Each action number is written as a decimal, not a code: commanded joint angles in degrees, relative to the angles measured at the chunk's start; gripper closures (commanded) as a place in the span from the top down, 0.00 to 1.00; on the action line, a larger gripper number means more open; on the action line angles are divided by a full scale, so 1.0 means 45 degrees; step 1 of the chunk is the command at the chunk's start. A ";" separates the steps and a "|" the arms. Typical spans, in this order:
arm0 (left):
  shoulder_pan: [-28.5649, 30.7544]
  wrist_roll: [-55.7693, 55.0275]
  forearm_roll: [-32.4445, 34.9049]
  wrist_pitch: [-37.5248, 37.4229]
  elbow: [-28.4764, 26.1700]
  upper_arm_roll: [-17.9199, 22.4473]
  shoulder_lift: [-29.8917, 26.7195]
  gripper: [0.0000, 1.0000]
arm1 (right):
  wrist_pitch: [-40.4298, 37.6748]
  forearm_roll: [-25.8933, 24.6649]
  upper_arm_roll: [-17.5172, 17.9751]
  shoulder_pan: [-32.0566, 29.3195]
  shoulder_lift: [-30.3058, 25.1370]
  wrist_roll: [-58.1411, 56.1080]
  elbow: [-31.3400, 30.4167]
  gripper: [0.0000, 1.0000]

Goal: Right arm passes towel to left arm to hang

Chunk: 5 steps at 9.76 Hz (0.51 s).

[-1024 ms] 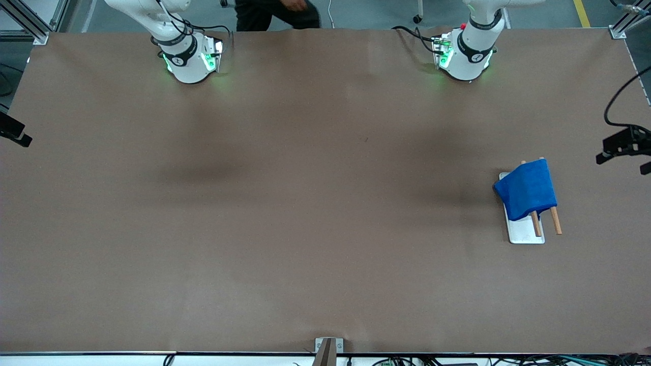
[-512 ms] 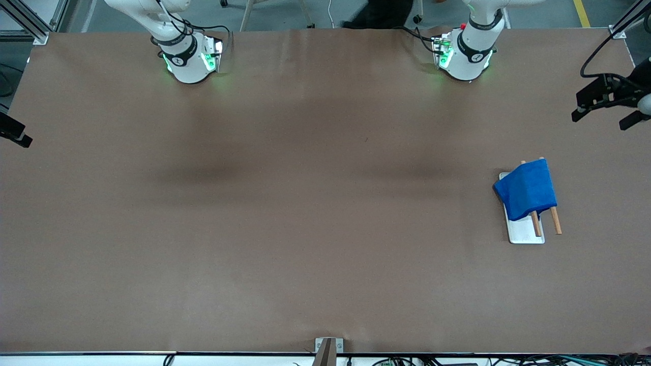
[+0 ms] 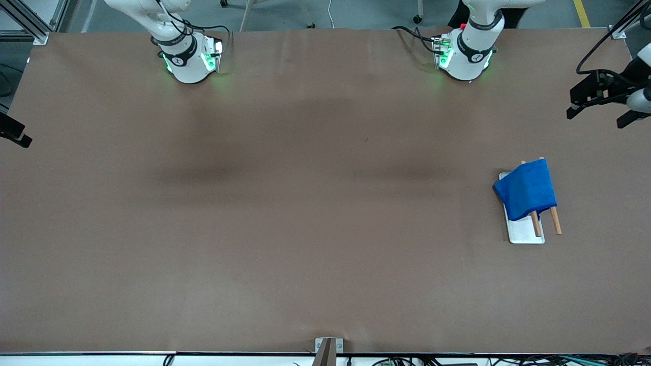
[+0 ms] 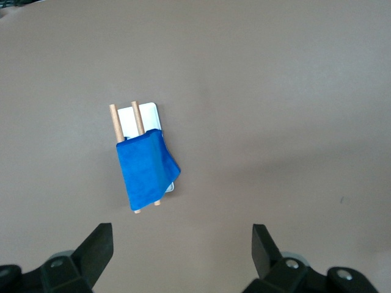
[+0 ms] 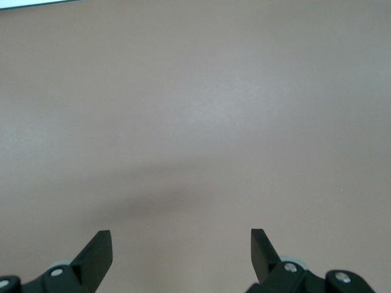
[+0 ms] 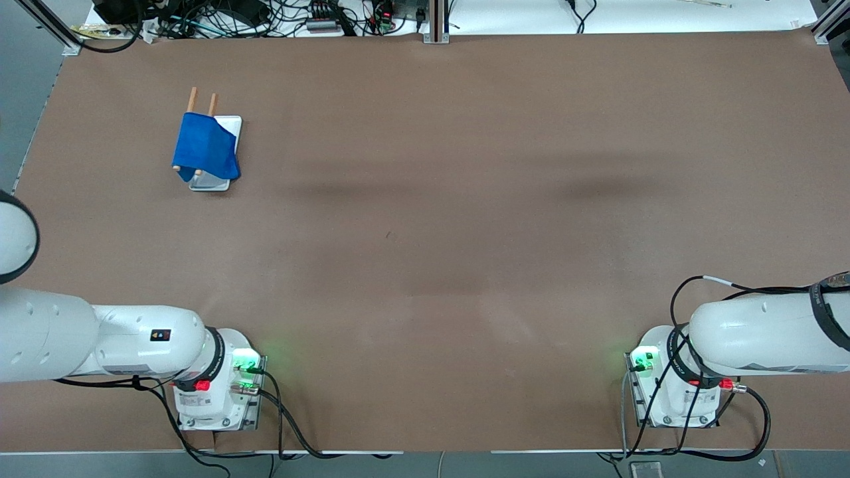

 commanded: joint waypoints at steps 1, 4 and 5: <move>-0.0020 -0.0831 0.0234 -0.0507 0.0394 -0.0206 0.0636 1.00 | -0.0042 -0.0033 0.0133 -0.0183 0.0084 -0.0158 0.0184 1.00; -0.0058 -0.2022 -0.0098 -0.0352 0.0276 -0.0206 0.0790 1.00 | -0.0023 -0.0033 0.0133 -0.0203 0.0103 -0.0158 0.0184 1.00; -0.0117 -0.2510 -0.0040 -0.0216 0.0257 -0.0206 0.0811 1.00 | -0.0023 -0.0033 0.0133 -0.0203 0.0103 -0.0158 0.0184 1.00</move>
